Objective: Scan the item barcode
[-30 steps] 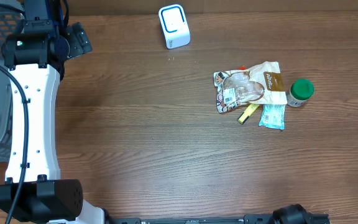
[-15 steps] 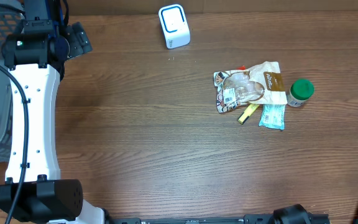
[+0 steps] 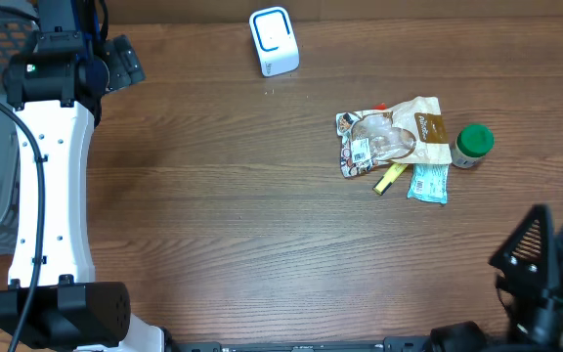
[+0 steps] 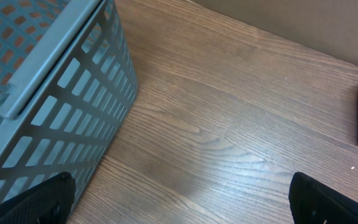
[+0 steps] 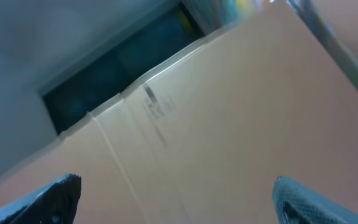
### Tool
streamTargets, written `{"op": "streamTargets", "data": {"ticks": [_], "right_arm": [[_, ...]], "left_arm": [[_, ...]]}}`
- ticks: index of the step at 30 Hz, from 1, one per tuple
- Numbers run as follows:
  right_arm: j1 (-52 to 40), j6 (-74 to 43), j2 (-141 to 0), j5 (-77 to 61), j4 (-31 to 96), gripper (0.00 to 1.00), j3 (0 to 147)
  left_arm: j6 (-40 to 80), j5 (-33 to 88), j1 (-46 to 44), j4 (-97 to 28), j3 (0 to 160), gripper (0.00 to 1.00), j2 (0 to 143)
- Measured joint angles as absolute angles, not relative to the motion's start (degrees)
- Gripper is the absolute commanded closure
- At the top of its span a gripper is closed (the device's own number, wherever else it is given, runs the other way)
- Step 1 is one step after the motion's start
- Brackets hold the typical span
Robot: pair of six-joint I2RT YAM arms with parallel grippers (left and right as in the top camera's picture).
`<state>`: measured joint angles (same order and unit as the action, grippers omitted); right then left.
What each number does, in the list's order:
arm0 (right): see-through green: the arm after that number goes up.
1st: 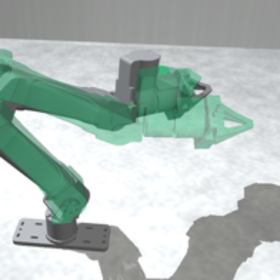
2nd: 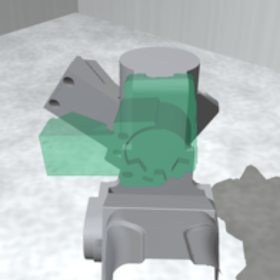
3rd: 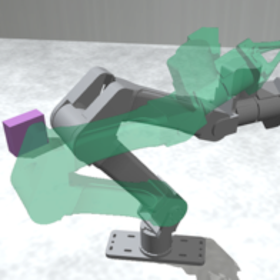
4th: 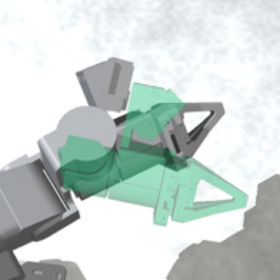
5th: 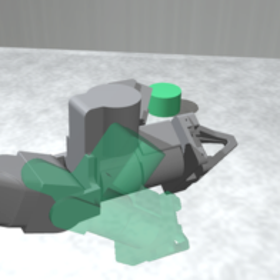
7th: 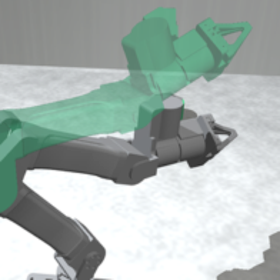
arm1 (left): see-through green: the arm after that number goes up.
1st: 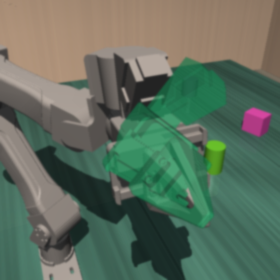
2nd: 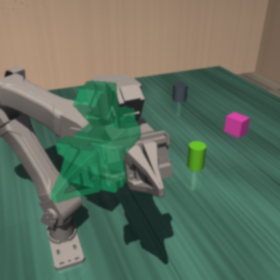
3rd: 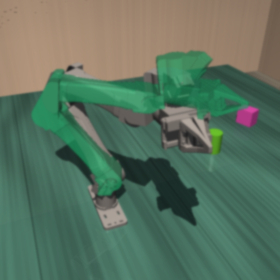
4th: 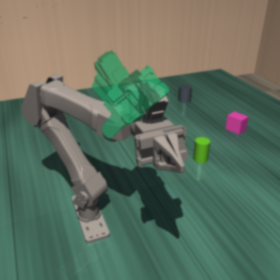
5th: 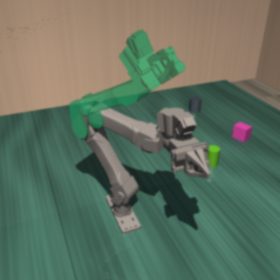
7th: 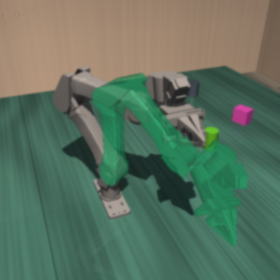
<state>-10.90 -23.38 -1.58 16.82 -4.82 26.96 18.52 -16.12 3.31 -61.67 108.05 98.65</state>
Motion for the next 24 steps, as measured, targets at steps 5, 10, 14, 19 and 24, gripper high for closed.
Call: {"op": "streamTargets", "data": {"ticks": [5, 10, 14, 19, 24], "right_arm": [[-10.41, -26.13, -1.1, 15.81, -16.71, 0.0, 13.45], [-9.45, -30.48, -1.1, 15.38, -16.82, 0.0, 6.28], [-9.43, -31.81, -0.93, 15.2, -16.78, 0.0, 3.57], [-9.41, -32.38, -0.84, 15.07, -13.34, 0.0, 1.32], [-9.41, -29.82, -0.78, 13.43, -6.02, 0.0, 1.06]], "left_arm": [[18.52, -16.14, 3.31, -61.65, 108.05, 0.0, 98.65], [18.52, -16.14, 3.31, -61.65, 108.05, 0.0, 98.65], [18.52, -16.14, 3.31, -61.67, 108.05, 0.0, 98.65], [18.52, -16.14, 3.31, -61.65, 108.05, 0.0, 98.65], [18.52, -16.14, 3.31, -61.65, 108.05, 0.0, 98.65]]}}
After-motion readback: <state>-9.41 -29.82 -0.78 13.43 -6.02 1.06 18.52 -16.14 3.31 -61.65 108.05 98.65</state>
